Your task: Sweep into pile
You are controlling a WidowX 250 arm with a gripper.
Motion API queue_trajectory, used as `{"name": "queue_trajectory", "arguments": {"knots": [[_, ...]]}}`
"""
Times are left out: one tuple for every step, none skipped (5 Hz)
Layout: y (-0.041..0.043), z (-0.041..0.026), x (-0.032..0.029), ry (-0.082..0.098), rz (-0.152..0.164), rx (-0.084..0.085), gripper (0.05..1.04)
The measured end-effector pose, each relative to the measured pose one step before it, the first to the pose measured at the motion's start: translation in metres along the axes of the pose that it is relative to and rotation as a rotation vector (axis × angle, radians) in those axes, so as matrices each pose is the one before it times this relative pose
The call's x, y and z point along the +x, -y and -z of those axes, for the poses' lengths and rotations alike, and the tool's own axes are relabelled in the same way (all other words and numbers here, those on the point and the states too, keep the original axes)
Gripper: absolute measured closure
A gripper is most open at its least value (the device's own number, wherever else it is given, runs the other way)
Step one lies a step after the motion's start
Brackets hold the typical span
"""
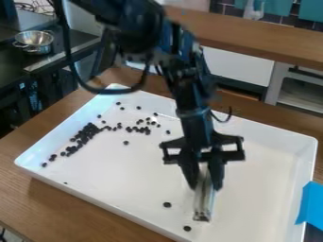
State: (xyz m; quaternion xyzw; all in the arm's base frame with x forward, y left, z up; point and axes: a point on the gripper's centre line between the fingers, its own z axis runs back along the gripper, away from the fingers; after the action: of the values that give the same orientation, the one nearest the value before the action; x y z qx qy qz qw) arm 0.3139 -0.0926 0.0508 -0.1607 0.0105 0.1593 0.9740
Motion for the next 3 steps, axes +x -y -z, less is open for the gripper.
{"name": "queue_trajectory", "arguments": {"knots": [[-0.00259,0.01292,-0.00136,0.0002,-0.0084,0.0034,0.709],[-0.00657,0.01395,-0.00571,0.0022,0.0036,0.0205,0.709],[-0.00758,0.00142,-0.00059,-0.002,0.0149,-0.0013,0.709]]}}
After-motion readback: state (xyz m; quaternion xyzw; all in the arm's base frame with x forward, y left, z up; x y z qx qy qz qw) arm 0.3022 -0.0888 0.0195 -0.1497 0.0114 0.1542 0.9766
